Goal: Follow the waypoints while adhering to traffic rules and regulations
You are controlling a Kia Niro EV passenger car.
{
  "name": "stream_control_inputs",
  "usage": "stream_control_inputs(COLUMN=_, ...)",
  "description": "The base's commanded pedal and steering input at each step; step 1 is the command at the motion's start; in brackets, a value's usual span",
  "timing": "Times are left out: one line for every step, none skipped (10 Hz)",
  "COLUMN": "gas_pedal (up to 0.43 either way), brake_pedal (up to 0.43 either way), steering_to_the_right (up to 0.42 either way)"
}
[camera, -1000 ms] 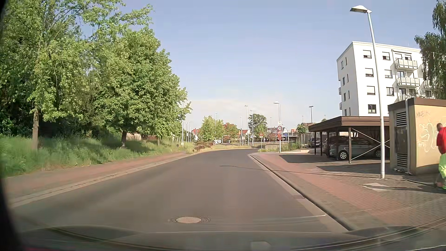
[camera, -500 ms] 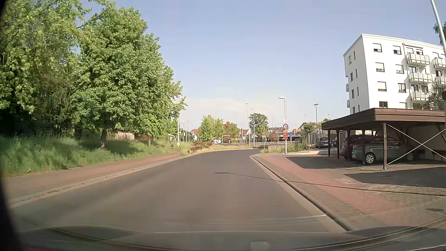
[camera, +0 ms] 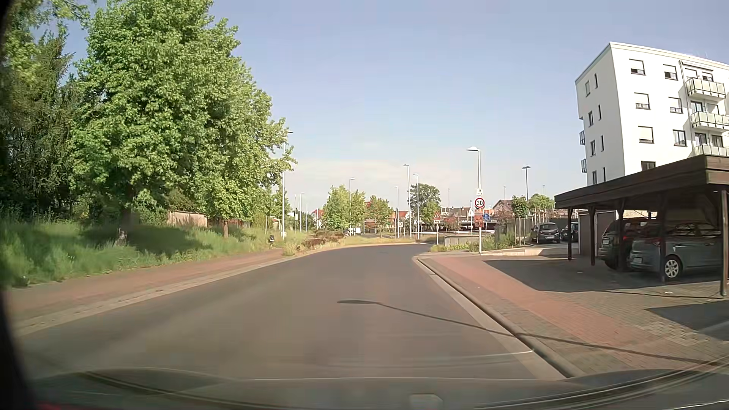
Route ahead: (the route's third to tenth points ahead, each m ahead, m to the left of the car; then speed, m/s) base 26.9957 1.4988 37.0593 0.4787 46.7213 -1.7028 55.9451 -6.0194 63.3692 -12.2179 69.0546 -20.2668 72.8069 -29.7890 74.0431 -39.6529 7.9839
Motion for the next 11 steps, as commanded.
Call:
stream_control_inputs(gas_pedal=0.028, brake_pedal=0.012, steering_to_the_right=-0.003)
stream_control_inputs(gas_pedal=0.028, brake_pedal=0.012, steering_to_the_right=-0.003)
stream_control_inputs(gas_pedal=0.028, brake_pedal=0.012, steering_to_the_right=-0.003)
stream_control_inputs(gas_pedal=0.028, brake_pedal=0.012, steering_to_the_right=-0.003)
stream_control_inputs(gas_pedal=0.028, brake_pedal=0.012, steering_to_the_right=-0.003)
stream_control_inputs(gas_pedal=0.028, brake_pedal=0.012, steering_to_the_right=-0.003)
stream_control_inputs(gas_pedal=0.028, brake_pedal=0.012, steering_to_the_right=-0.003)
stream_control_inputs(gas_pedal=0.028, brake_pedal=0.012, steering_to_the_right=-0.002)
stream_control_inputs(gas_pedal=0.028, brake_pedal=0.012, steering_to_the_right=-0.002)
stream_control_inputs(gas_pedal=0.028, brake_pedal=0.012, steering_to_the_right=-0.002)
stream_control_inputs(gas_pedal=0.028, brake_pedal=0.012, steering_to_the_right=-0.002)
